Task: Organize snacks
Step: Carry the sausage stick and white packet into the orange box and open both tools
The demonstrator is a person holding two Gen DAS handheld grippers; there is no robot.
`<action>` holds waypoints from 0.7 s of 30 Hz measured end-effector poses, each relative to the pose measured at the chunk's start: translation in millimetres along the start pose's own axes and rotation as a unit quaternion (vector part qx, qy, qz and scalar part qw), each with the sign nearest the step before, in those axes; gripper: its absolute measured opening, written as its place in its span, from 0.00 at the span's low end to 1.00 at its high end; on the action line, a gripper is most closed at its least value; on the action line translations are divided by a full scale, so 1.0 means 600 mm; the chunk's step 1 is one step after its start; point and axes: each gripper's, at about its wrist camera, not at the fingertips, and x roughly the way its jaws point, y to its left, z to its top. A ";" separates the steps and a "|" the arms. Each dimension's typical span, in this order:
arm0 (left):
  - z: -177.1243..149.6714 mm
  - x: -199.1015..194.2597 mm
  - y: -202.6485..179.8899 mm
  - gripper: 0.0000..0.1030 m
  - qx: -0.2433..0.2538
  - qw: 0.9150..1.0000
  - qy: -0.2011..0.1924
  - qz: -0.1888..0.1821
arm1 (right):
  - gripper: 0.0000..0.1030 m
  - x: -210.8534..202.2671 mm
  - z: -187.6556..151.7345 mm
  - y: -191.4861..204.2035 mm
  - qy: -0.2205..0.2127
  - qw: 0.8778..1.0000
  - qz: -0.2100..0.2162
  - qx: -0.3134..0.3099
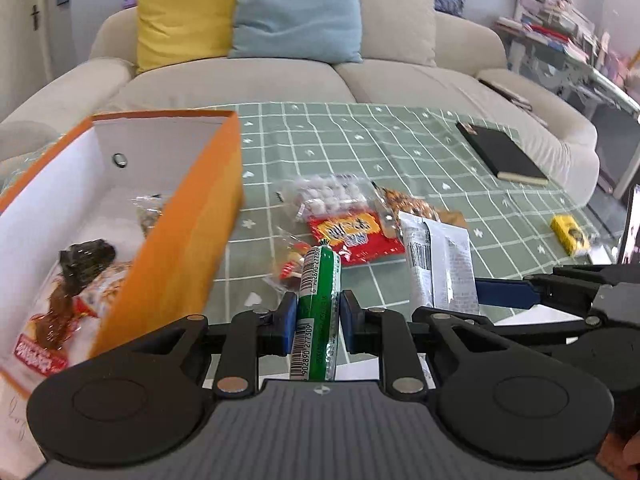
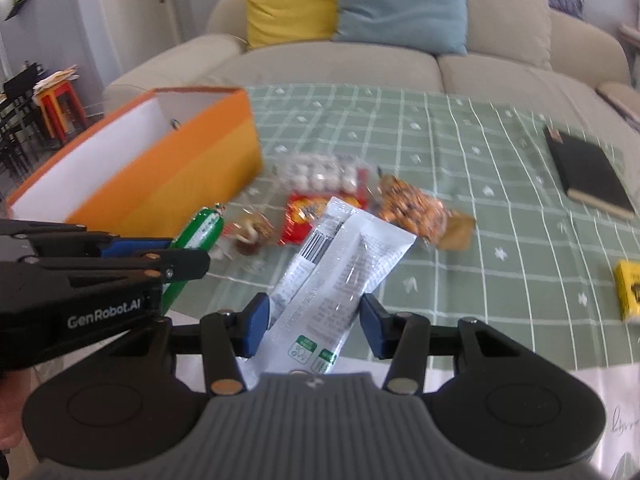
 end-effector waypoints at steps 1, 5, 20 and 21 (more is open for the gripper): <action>0.002 -0.007 0.005 0.24 -0.005 1.000 -0.003 0.000 | 0.46 -0.005 0.002 0.005 -0.005 1.000 0.004 -0.003; 0.008 -0.030 0.017 0.24 -0.010 1.000 -0.015 0.007 | 0.46 -0.027 0.011 0.023 -0.019 1.000 0.017 -0.018; 0.059 -0.113 0.118 0.24 -0.033 0.996 -0.052 0.066 | 0.45 -0.074 0.084 0.095 -0.069 0.994 0.058 -0.066; 0.065 -0.118 0.125 0.24 -0.030 0.995 -0.055 0.073 | 0.45 -0.075 0.092 0.103 -0.072 0.993 0.064 -0.070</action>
